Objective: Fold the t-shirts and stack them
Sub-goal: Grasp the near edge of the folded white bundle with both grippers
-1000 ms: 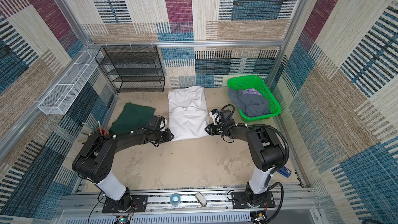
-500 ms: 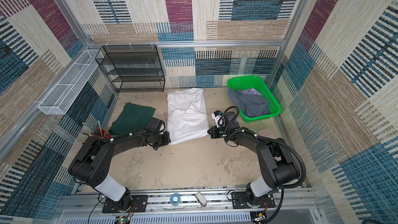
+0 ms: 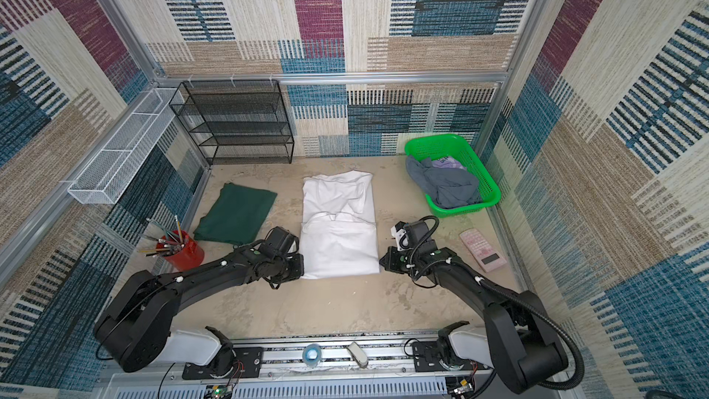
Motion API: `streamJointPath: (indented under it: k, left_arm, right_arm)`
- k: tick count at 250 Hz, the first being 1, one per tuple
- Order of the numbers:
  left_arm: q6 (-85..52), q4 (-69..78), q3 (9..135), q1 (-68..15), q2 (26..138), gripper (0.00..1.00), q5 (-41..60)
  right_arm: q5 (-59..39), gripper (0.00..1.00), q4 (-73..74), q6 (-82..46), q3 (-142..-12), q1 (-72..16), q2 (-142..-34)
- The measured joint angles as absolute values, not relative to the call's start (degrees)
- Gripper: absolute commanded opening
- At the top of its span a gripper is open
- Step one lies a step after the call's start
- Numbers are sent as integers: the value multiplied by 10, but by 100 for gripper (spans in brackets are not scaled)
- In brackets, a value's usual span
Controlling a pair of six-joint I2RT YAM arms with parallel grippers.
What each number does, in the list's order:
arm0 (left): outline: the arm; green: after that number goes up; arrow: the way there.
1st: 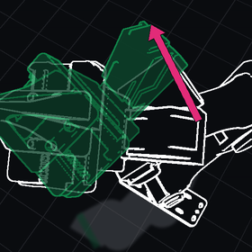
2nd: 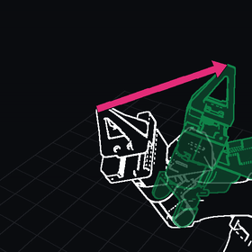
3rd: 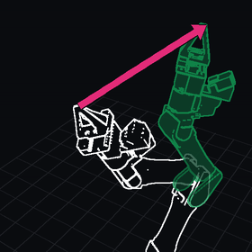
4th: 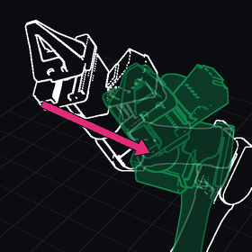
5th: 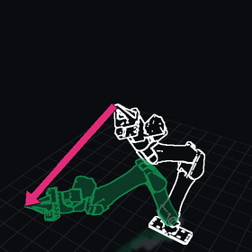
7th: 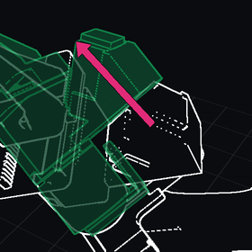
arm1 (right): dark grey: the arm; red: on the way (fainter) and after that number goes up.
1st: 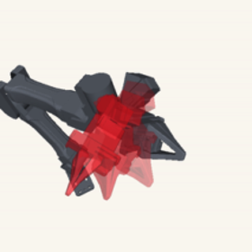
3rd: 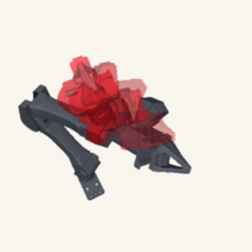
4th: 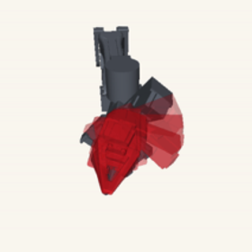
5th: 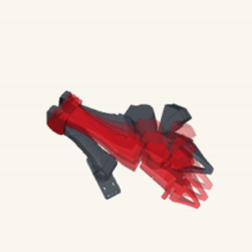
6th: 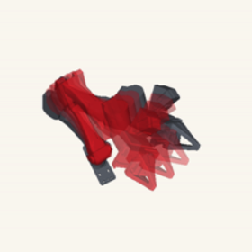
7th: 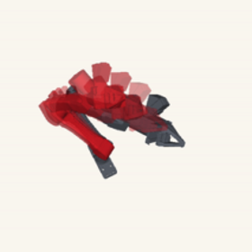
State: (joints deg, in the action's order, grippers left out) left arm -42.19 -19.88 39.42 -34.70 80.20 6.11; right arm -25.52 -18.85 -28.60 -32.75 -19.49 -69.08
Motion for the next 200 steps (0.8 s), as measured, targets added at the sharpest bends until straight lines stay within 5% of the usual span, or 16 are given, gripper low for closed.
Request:
streamJointPath:
  k: [62,112,200]
  left_arm:
    - [-416,-292,456,-357,752,34,12]
    - [-387,-263,571,-357,836,32,4]
    - [-377,-204,646,-377,997,31,34]
  right_arm:
    - [-241,26,-207,-286,-413,-216,-725]
    - [-258,21,-122,-289,-475,-287,-837]
    - [-226,19,6,-362,-311,-303,-839]
